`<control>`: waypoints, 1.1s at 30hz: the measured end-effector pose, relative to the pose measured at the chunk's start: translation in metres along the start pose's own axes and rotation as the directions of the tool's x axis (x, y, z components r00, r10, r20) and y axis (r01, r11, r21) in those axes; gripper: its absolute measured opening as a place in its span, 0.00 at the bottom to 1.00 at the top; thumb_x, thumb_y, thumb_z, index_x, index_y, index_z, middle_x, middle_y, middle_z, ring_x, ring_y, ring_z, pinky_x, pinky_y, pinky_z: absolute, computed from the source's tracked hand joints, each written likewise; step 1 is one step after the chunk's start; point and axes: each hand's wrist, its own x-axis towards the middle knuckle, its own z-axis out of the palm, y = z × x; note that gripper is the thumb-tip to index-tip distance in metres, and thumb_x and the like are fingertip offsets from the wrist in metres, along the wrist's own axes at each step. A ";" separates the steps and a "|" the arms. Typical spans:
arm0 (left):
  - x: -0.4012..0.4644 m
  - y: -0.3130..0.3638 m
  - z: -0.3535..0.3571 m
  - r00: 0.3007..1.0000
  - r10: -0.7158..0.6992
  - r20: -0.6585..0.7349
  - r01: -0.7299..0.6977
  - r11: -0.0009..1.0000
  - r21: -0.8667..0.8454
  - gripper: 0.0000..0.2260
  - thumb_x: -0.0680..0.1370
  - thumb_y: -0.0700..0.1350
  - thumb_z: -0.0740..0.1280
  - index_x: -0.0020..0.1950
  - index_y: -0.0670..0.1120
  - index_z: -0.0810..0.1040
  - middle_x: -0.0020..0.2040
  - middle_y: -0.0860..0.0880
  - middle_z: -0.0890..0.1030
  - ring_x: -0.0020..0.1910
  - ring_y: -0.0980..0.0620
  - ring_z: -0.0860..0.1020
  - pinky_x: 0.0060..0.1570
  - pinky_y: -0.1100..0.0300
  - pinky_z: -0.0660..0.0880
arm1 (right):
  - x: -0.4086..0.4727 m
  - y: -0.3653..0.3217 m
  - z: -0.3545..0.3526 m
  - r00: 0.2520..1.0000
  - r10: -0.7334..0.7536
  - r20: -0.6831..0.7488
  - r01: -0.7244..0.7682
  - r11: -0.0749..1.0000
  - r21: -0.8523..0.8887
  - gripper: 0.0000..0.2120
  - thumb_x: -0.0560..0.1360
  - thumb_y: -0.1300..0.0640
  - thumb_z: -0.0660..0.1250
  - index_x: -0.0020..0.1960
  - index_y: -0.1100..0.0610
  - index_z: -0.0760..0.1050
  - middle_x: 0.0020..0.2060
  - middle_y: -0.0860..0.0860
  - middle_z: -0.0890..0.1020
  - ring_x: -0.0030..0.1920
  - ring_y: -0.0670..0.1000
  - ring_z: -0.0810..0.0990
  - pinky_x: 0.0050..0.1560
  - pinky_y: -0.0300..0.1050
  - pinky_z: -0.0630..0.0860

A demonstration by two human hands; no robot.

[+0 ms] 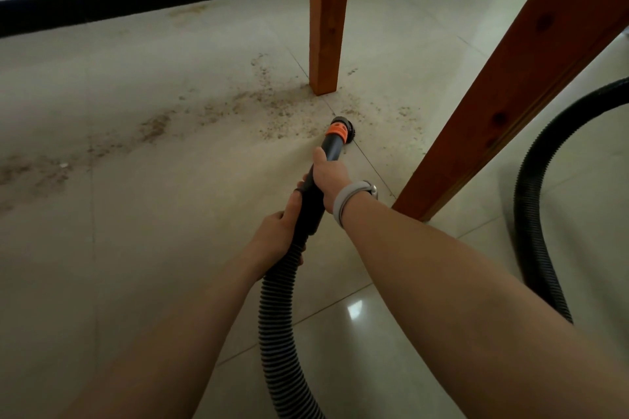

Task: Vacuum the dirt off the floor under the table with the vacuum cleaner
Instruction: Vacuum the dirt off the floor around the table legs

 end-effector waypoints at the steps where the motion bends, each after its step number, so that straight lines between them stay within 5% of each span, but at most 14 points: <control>1: 0.003 0.002 0.003 1.000 -0.003 -0.001 0.003 1.000 0.002 0.33 0.77 0.66 0.50 0.48 0.36 0.75 0.35 0.41 0.77 0.26 0.48 0.77 0.25 0.60 0.75 | 0.002 -0.002 -0.002 1.000 0.009 0.003 -0.009 1.000 0.011 0.18 0.81 0.46 0.56 0.44 0.61 0.68 0.35 0.55 0.76 0.41 0.56 0.79 0.57 0.56 0.77; 8: 0.022 0.002 0.008 1.000 -0.001 -0.001 0.001 0.998 -0.067 0.34 0.76 0.67 0.51 0.47 0.36 0.76 0.34 0.41 0.76 0.27 0.46 0.76 0.27 0.58 0.75 | 0.020 -0.010 -0.003 1.000 -0.006 0.022 0.006 1.000 -0.009 0.16 0.80 0.48 0.57 0.40 0.59 0.66 0.35 0.55 0.76 0.39 0.56 0.79 0.56 0.56 0.78; 15: 0.033 0.001 0.009 1.000 -0.007 -0.009 0.005 0.990 -0.141 0.32 0.77 0.66 0.50 0.44 0.37 0.75 0.32 0.41 0.76 0.27 0.46 0.75 0.28 0.56 0.75 | 0.036 -0.014 0.006 0.998 -0.047 0.036 0.049 0.996 -0.073 0.17 0.79 0.47 0.57 0.40 0.60 0.67 0.37 0.55 0.77 0.50 0.60 0.81 0.58 0.57 0.77; 20: 0.033 0.002 0.002 1.000 0.003 -0.011 -0.004 0.994 -0.106 0.33 0.77 0.67 0.50 0.45 0.37 0.76 0.33 0.41 0.77 0.26 0.46 0.76 0.27 0.58 0.75 | 0.035 -0.013 0.007 0.998 -0.042 0.041 0.041 0.999 0.003 0.15 0.80 0.48 0.57 0.53 0.61 0.67 0.35 0.55 0.76 0.36 0.55 0.79 0.52 0.53 0.79; 24: 0.026 0.003 -0.003 0.999 0.036 -0.038 -0.040 0.995 -0.095 0.32 0.77 0.66 0.50 0.43 0.38 0.75 0.32 0.41 0.77 0.25 0.47 0.76 0.27 0.58 0.74 | 0.023 -0.011 0.018 0.997 -0.075 -0.003 0.075 0.997 0.009 0.22 0.78 0.45 0.57 0.64 0.61 0.66 0.41 0.57 0.77 0.44 0.59 0.81 0.54 0.58 0.78; 28: 0.012 -0.004 -0.018 0.999 0.040 -0.035 -0.044 0.993 -0.111 0.31 0.77 0.66 0.50 0.43 0.38 0.75 0.30 0.42 0.77 0.26 0.46 0.75 0.27 0.57 0.74 | 0.008 -0.005 0.032 0.998 -0.070 0.004 0.069 0.995 0.068 0.23 0.79 0.45 0.57 0.65 0.60 0.66 0.45 0.58 0.77 0.38 0.56 0.80 0.49 0.54 0.80; 33: -0.010 -0.017 -0.041 0.999 0.019 -0.029 -0.021 0.997 -0.076 0.32 0.77 0.66 0.50 0.43 0.39 0.75 0.29 0.42 0.76 0.25 0.46 0.75 0.29 0.57 0.74 | -0.014 0.012 0.057 0.999 -0.034 -0.035 0.036 0.998 0.057 0.25 0.77 0.42 0.56 0.64 0.60 0.66 0.54 0.60 0.79 0.50 0.61 0.81 0.55 0.58 0.78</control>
